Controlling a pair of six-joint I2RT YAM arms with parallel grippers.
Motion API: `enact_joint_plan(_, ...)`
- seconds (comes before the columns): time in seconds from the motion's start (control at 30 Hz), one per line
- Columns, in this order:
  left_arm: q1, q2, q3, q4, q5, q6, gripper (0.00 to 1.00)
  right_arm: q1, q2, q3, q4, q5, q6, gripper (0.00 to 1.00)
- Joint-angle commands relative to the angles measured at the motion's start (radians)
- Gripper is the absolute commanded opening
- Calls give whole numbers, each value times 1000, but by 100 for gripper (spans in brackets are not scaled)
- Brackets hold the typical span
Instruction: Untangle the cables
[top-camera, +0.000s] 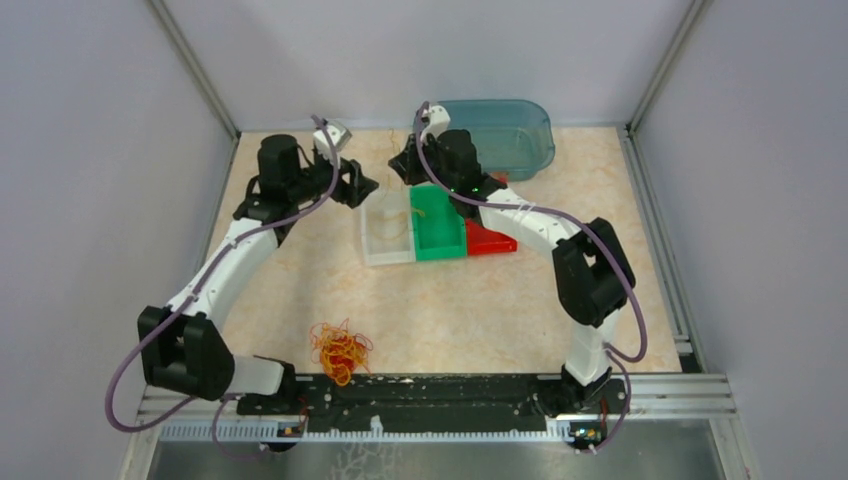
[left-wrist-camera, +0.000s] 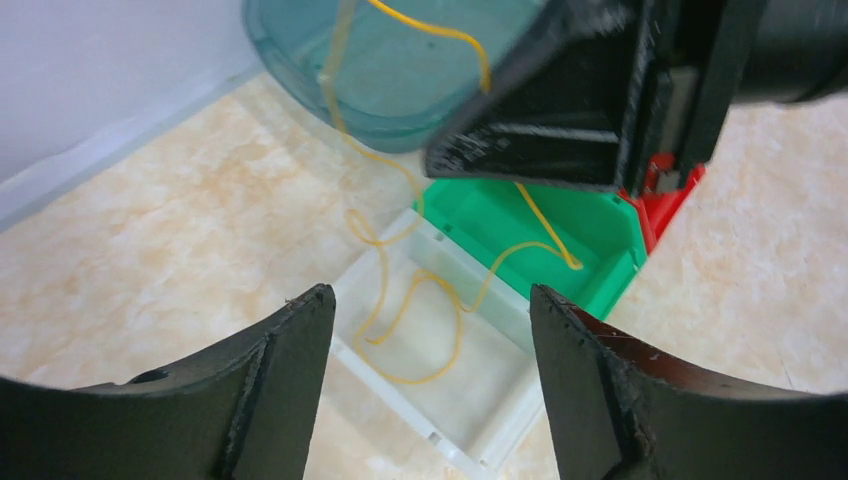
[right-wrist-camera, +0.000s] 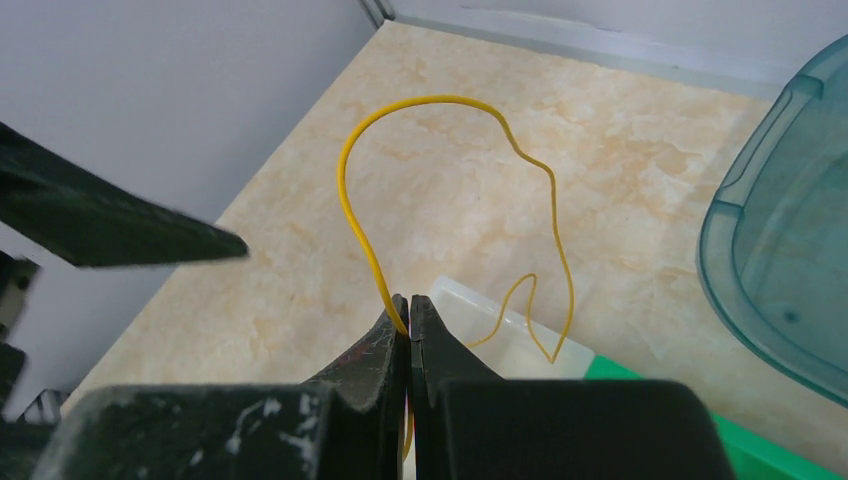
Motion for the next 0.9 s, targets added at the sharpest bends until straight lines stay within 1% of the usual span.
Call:
enact_joint_plan(0.0, 105, -60, 95, -114, 35, 11, 83, 9, 33, 21, -3, -30, -12, 0)
enact_joint_plan(0.13, 227, -77, 133, -169, 87, -25, 93, 53, 69, 41, -20, -10, -12, 0)
enact_joint_plan(0.27, 289, -116, 126, -187, 77, -15, 94, 92, 114, 56, -6, 28, 9, 0)
enact_joint_plan(0.47, 325, -183, 76, -204, 67, -53, 93, 107, 181, 55, 58, 68, 54, 0)
enact_joint_plan(0.67, 330, -240, 47, -199, 61, -65, 93, 113, 181, 14, 22, 132, 33, 1)
enact_joint_plan(0.77, 331, -248, 49, -183, 70, -94, 93, 117, 160, -15, 19, 140, 13, 13)
enact_joint_plan(0.87, 330, -244, 58, -171, 80, -120, 93, 118, 144, -22, 19, 114, 12, 28)
